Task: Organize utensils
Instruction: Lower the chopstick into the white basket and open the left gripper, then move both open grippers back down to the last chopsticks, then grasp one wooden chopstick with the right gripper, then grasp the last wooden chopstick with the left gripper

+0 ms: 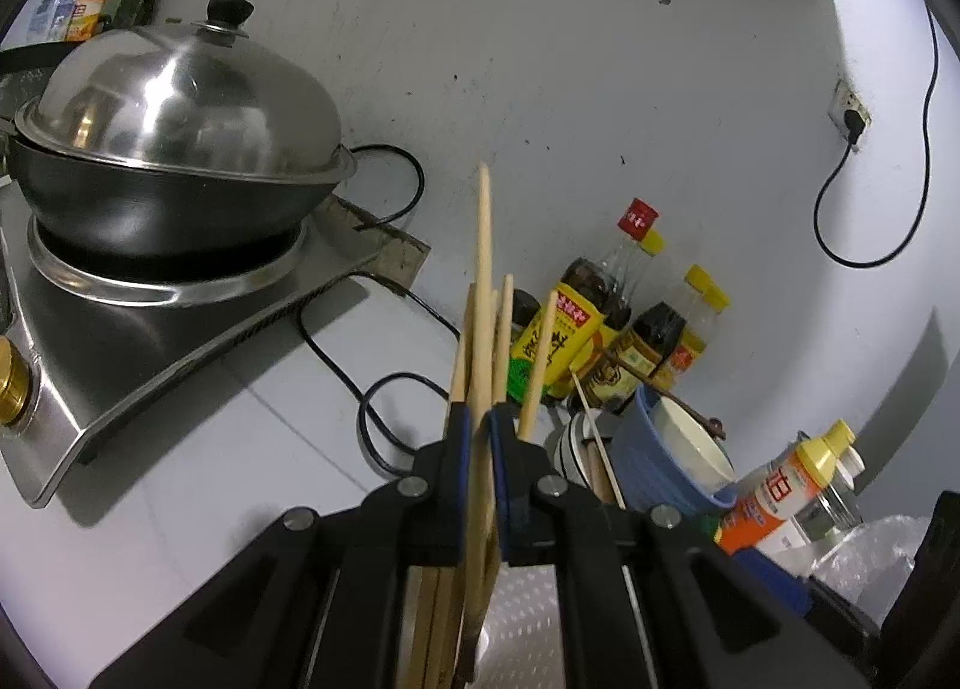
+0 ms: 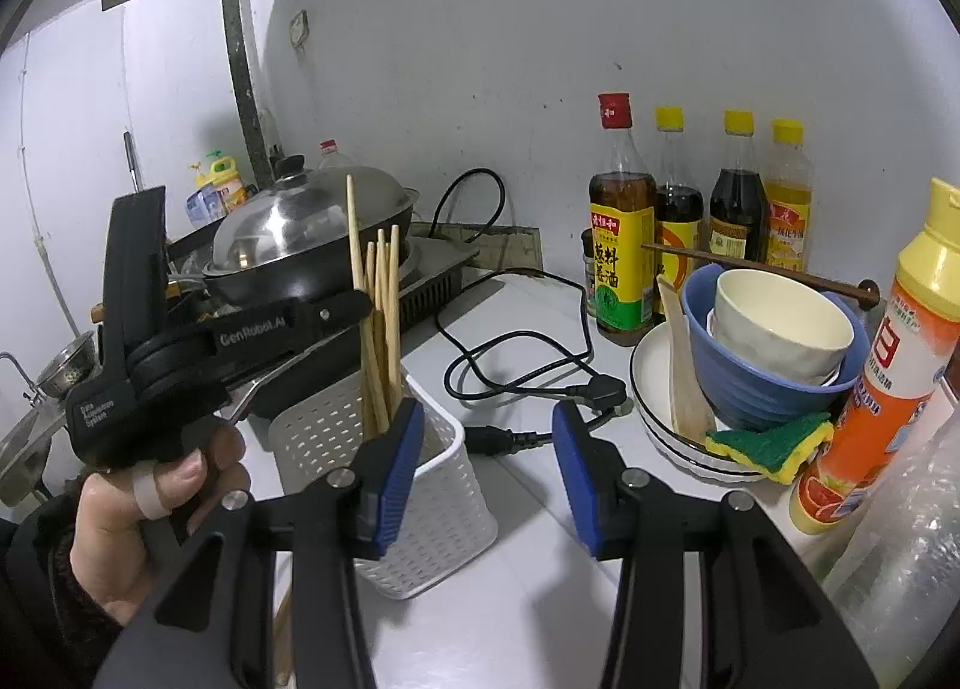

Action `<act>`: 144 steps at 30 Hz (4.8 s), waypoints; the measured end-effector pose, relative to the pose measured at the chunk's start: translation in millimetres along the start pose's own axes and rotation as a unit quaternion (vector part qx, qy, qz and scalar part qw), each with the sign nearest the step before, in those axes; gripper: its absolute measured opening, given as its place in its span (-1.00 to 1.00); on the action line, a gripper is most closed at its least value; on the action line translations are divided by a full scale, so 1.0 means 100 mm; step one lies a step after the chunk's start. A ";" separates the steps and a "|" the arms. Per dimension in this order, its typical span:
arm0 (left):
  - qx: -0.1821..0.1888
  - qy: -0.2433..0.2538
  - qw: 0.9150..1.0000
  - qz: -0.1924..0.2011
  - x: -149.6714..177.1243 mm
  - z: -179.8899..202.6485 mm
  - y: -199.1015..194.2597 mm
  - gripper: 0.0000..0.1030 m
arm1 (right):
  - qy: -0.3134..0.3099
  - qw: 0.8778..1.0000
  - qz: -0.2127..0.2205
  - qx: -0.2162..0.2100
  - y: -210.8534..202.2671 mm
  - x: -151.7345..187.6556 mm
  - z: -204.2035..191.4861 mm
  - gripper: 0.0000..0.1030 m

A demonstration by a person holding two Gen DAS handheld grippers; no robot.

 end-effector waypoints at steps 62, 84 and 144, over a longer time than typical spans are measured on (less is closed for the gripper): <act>-0.085 0.011 0.996 0.012 0.90 -1.49 -1.62 0.12 | -0.070 0.991 -0.103 0.049 0.22 0.55 -1.52 -0.08; -0.097 -0.006 0.995 -0.037 1.12 -1.93 -1.46 0.12 | -0.043 0.983 -0.170 0.052 0.78 0.86 -1.47 -0.45; -0.116 0.251 0.937 -0.216 1.85 -0.27 -0.34 -0.60 | -0.079 0.984 -0.155 -0.027 0.08 1.62 -0.96 -0.88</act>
Point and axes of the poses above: each gripper's, at about its wrist camera, not at the fingertips, and y roughly the way its jaws point, z to its right, x to its underside, the point moved 1 cm from there along y, roughly the way its jaws point, and after that the axes turned 11 degrees about -z, right-handed, at the moved point
